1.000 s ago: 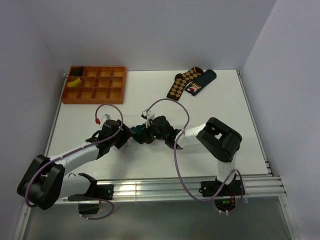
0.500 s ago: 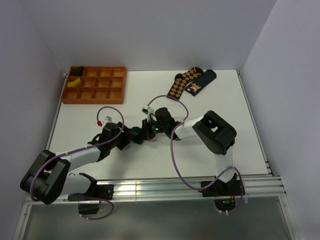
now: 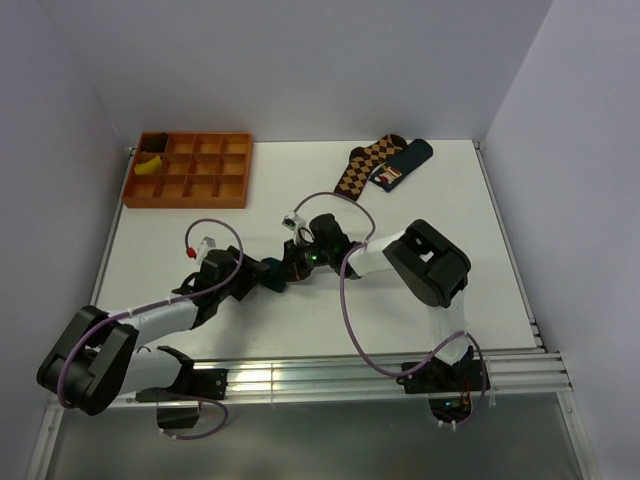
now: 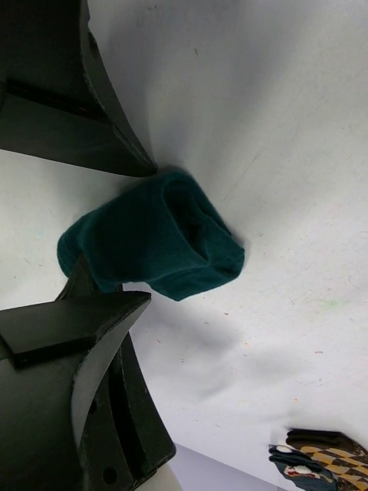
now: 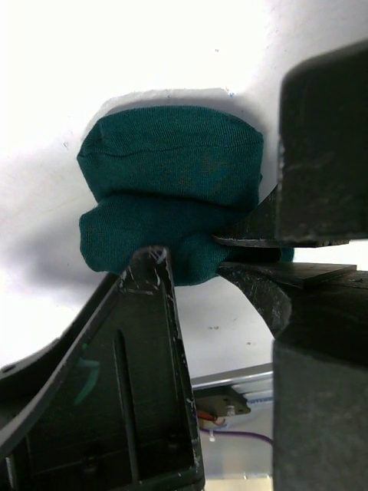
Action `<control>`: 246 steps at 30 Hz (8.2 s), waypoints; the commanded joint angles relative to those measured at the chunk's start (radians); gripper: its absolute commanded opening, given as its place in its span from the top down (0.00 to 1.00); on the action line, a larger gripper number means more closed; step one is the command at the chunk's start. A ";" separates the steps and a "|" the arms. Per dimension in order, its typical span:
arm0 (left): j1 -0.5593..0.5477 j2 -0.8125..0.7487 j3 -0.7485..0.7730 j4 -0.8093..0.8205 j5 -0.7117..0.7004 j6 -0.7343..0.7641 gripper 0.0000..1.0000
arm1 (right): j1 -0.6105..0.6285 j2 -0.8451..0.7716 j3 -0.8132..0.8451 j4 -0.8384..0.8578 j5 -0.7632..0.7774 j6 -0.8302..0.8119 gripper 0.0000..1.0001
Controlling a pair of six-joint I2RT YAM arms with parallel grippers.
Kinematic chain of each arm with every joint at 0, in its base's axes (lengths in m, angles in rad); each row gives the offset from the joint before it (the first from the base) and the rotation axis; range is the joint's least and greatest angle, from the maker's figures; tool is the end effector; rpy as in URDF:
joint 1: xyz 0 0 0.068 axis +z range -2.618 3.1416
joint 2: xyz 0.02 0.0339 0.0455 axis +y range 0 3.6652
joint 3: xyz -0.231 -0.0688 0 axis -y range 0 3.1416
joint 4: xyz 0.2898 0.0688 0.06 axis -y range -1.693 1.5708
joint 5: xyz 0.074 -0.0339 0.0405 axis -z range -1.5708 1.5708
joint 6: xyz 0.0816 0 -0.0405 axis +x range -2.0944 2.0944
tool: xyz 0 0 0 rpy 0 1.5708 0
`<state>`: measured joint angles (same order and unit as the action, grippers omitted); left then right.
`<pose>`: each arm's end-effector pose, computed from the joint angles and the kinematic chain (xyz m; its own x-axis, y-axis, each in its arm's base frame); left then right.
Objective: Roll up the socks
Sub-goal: Roll the sock at the center of the board.
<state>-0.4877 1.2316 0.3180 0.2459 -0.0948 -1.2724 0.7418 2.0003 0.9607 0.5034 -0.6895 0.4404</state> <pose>0.2594 -0.1289 0.0424 -0.5439 -0.7886 -0.2869 -0.4050 0.5461 -0.7333 0.2838 0.3305 0.0341 -0.7348 -0.2272 -0.6391 -0.6757 0.3275 0.6605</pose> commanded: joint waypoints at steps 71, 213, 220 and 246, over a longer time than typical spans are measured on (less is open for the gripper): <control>-0.066 0.212 0.312 -0.343 0.023 0.160 1.00 | 0.516 -0.046 -0.037 -0.063 1.277 -0.509 0.64; -0.057 -0.023 0.176 -0.237 -0.022 0.081 0.30 | 0.228 -0.015 0.041 -0.385 0.524 -0.287 1.00; -0.025 -0.167 0.067 -0.277 -0.085 -0.007 0.31 | 0.177 0.020 0.067 -0.414 0.441 -0.224 1.00; -0.011 -0.142 0.000 -0.186 -0.121 -0.100 0.34 | 0.171 0.040 0.076 -0.387 0.393 -0.177 1.00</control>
<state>-0.5026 1.0794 0.3294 -0.0120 -0.1978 -1.3304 0.9150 1.9659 1.0626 0.2966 -0.3092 0.2592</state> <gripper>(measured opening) 0.660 0.192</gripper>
